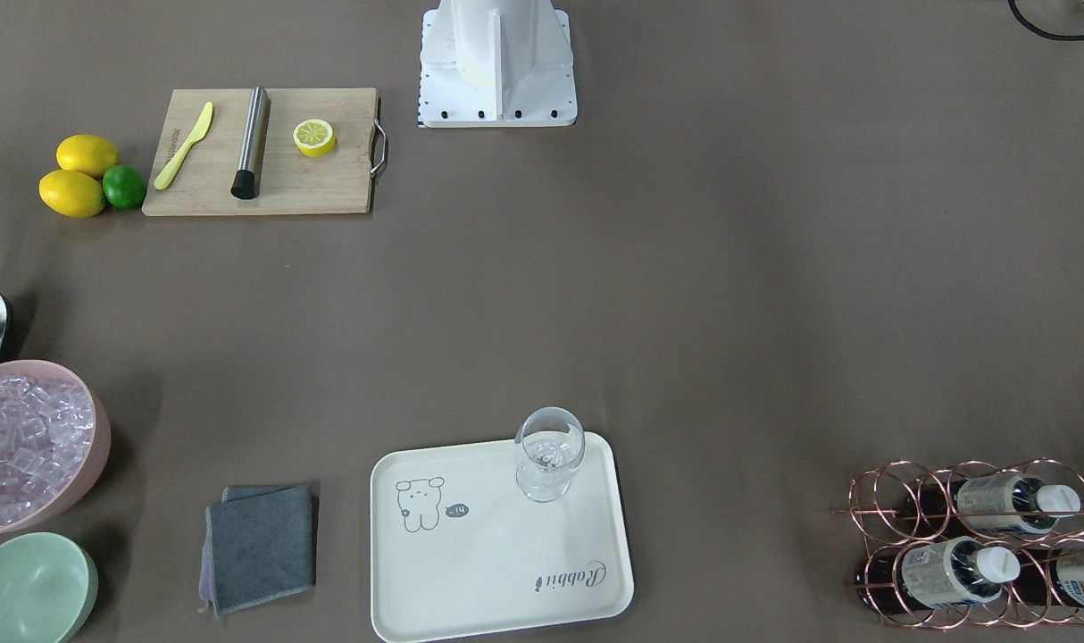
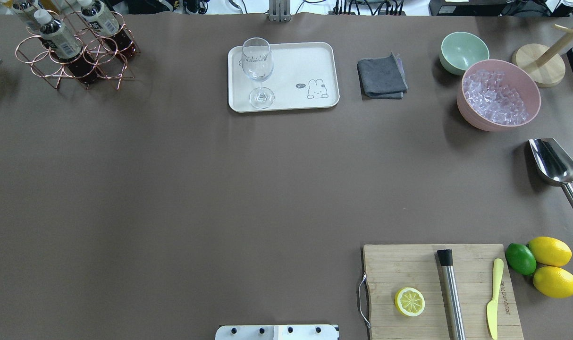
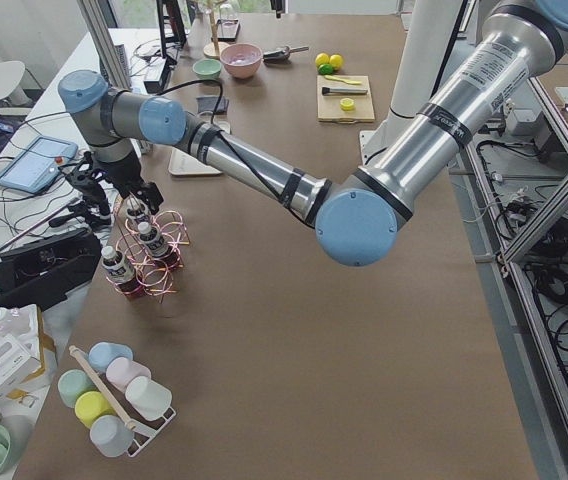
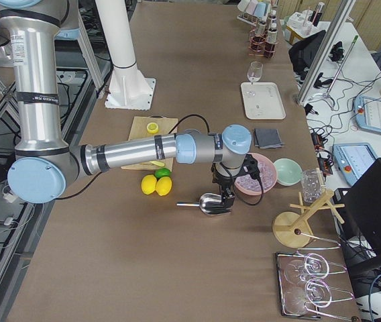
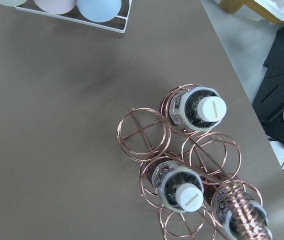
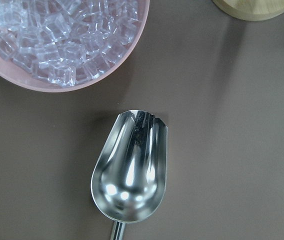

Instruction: Take tea from basket to plate

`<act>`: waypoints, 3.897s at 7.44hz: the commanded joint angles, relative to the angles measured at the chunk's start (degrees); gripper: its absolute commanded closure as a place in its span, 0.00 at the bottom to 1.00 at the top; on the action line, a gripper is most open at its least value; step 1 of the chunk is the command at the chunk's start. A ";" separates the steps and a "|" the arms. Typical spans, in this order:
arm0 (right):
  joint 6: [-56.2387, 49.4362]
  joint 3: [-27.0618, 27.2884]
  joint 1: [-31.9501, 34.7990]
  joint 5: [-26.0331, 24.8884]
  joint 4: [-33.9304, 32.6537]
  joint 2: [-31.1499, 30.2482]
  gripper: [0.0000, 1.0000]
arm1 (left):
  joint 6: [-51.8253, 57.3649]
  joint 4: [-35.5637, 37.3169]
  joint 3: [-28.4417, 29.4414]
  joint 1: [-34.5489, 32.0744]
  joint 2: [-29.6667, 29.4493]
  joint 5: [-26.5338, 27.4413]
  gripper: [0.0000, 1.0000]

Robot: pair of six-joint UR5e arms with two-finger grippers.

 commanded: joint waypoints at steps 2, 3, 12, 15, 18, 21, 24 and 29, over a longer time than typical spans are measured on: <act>0.50 0.48 -0.10 1.11 -8.57 6.15 0.00 | -0.40 -6.46 15.90 -0.37 -8.41 -0.31 0.03; 0.50 0.66 -0.19 1.19 -9.21 6.52 0.00 | -0.66 -6.48 16.19 0.15 -8.86 -0.14 0.03; 7.53 4.53 -0.98 4.97 -9.22 6.70 0.00 | -5.32 -8.85 17.16 3.50 -9.13 1.10 0.34; 11.40 6.02 -1.42 5.50 -9.30 6.70 0.00 | -5.32 -9.99 17.07 3.94 -8.69 1.01 0.67; 11.49 7.34 -1.95 5.68 -9.30 6.61 0.00 | -5.84 -10.08 16.46 3.50 -8.69 -1.44 1.00; 16.39 7.86 -2.65 5.59 -9.13 6.70 0.00 | -6.28 -7.20 12.36 0.35 -9.04 -5.14 1.00; 16.50 8.74 -3.00 5.24 -9.13 6.61 0.00 | -9.00 11.04 -10.35 -0.19 -6.59 -7.08 1.00; 16.59 9.62 -3.18 5.15 -9.30 6.52 0.00 | -28.63 19.45 -41.69 3.82 6.34 -14.11 1.00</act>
